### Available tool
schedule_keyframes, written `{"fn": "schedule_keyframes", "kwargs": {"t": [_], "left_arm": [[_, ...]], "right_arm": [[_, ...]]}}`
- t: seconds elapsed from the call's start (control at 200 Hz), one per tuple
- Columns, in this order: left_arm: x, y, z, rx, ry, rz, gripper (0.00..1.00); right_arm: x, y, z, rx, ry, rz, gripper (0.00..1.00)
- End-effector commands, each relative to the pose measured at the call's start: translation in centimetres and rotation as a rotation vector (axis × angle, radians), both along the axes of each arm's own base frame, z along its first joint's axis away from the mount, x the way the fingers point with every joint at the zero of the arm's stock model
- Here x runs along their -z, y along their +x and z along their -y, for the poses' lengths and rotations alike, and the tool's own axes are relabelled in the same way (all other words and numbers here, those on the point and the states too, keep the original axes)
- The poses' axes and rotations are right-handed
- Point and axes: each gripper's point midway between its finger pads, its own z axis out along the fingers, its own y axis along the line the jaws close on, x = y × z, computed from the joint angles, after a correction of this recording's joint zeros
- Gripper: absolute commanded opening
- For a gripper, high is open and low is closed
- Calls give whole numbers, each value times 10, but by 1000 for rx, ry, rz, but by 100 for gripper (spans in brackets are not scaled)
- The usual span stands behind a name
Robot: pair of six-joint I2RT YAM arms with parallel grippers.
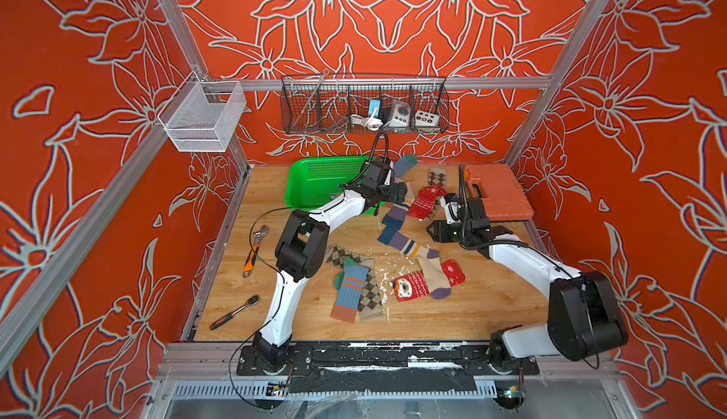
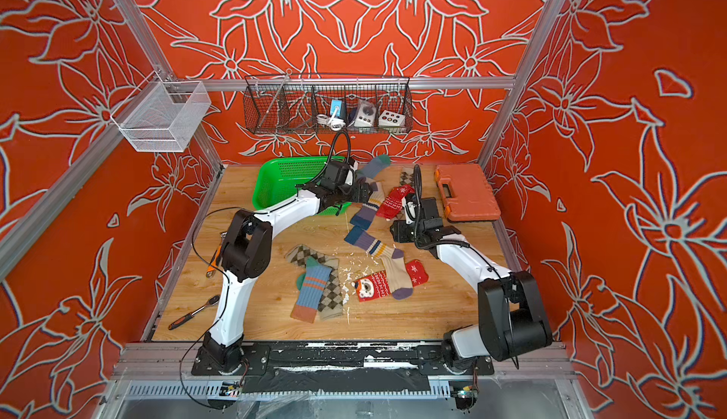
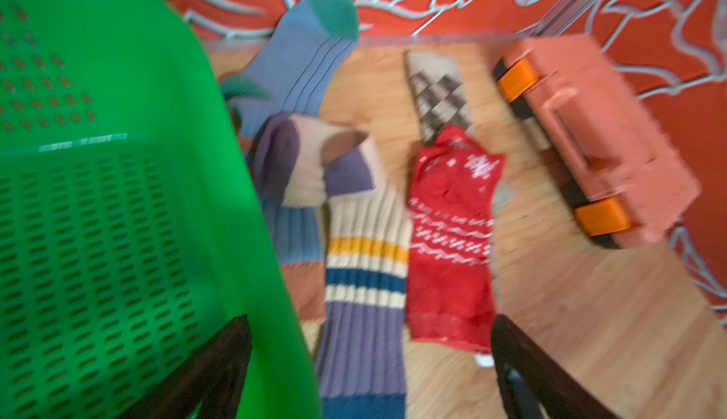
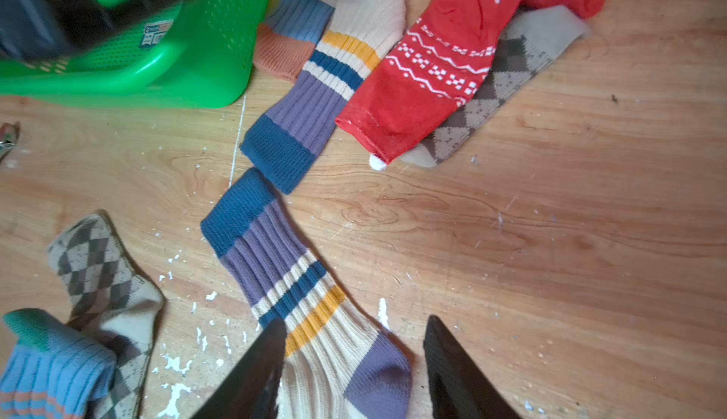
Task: Place the socks together as a pair
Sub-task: Move the bin to the center of the board, then pick up the sock from the center of the board.
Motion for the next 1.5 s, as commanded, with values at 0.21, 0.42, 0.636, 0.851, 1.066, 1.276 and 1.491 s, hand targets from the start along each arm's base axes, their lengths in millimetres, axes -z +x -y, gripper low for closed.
{"fn": "schedule_keyframes", "kwargs": {"t": [0.21, 0.42, 0.636, 0.851, 1.066, 1.276, 1.491], "left_arm": [[-83, -56, -23, -32, -97, 157, 98], [-45, -148, -82, -98, -132, 77, 97], [-2, -226, -103, -67, -223, 1, 92], [18, -265, -97, -23, -275, -26, 90], [60, -258, -108, -49, -240, -147, 87], [77, -251, -125, -88, -259, -198, 86], [87, -240, -155, -185, -302, -238, 87]], "right_arm": [[-14, -5, -2, -40, -40, -32, 54], [-15, -14, -48, -188, -57, -69, 51], [10, -18, -85, -278, -206, -156, 47], [13, -36, -69, -266, -285, -188, 43], [16, -32, -80, -264, -229, -190, 42], [28, -11, -102, -267, -213, -187, 42], [44, 9, -100, -238, -293, -185, 44]]}}
